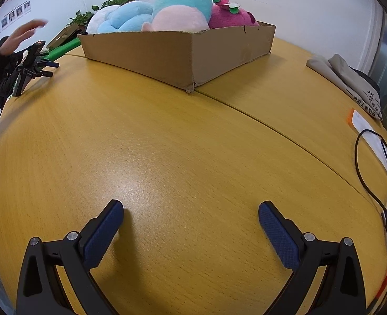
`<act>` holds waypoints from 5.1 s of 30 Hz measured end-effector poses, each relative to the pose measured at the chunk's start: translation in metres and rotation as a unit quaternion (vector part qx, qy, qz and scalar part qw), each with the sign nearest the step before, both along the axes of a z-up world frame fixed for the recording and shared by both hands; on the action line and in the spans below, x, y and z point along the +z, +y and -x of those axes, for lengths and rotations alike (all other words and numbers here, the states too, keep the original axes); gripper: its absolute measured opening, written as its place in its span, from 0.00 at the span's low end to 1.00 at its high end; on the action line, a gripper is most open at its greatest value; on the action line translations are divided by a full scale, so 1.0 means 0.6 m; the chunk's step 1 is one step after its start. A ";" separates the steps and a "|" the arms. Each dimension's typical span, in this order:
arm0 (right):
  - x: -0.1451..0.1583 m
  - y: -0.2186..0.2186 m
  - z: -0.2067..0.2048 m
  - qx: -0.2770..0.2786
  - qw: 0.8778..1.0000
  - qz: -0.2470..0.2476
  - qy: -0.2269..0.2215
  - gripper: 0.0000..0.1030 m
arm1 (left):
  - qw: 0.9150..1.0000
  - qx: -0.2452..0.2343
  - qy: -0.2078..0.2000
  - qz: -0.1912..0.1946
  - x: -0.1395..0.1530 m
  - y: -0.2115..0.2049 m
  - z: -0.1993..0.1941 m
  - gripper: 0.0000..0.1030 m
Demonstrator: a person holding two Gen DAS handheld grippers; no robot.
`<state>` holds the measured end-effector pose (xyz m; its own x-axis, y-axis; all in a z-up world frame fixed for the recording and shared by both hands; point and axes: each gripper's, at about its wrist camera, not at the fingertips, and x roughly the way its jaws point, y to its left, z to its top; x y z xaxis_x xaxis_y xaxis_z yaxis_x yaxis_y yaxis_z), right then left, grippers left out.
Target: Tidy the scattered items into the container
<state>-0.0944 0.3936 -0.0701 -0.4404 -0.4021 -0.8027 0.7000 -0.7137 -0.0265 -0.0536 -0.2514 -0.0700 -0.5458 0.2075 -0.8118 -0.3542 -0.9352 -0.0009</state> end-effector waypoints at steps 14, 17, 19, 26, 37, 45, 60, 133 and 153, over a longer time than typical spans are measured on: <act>0.001 -0.003 -0.001 0.011 1.000 0.001 -0.001 1.00 | 1.000 -0.001 0.001 0.000 -0.002 0.002 -0.003 1.00; 0.001 -0.003 -0.002 0.011 1.000 0.001 -0.002 1.00 | 1.000 -0.001 0.001 0.000 -0.004 0.001 -0.003 1.00; 0.001 -0.003 -0.003 0.011 1.000 0.001 -0.002 1.00 | 1.000 -0.001 0.001 0.000 -0.003 0.002 -0.003 1.00; 0.002 -0.004 -0.001 0.011 1.000 0.002 -0.002 1.00 | 1.000 -0.001 0.002 0.000 -0.004 0.003 -0.004 1.00; 0.003 -0.004 0.001 0.013 1.000 0.003 -0.003 1.00 | 1.000 -0.002 0.002 -0.001 -0.009 -0.010 0.004 1.00; 0.003 -0.004 0.001 0.013 1.000 0.003 -0.003 1.00 | 1.000 -0.002 0.002 -0.001 -0.010 -0.011 0.004 1.00; 0.003 -0.003 0.001 0.013 1.000 0.003 -0.003 1.00 | 1.000 -0.007 0.002 -0.001 -0.007 -0.012 0.007 1.00; 0.003 0.000 0.000 0.015 1.000 0.003 -0.003 1.00 | 1.000 -0.012 0.003 -0.001 -0.016 -0.022 0.010 1.00; 0.003 0.000 0.001 0.015 1.000 0.003 -0.003 1.00 | 1.000 -0.013 0.004 -0.001 -0.016 -0.023 0.011 1.00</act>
<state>-0.0947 0.3936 -0.0683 -0.4229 -0.4197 -0.8031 0.7212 -0.6925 -0.0178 -0.0603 -0.2653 -0.0796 -0.5460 0.2233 -0.8075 -0.3786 -0.9255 0.0001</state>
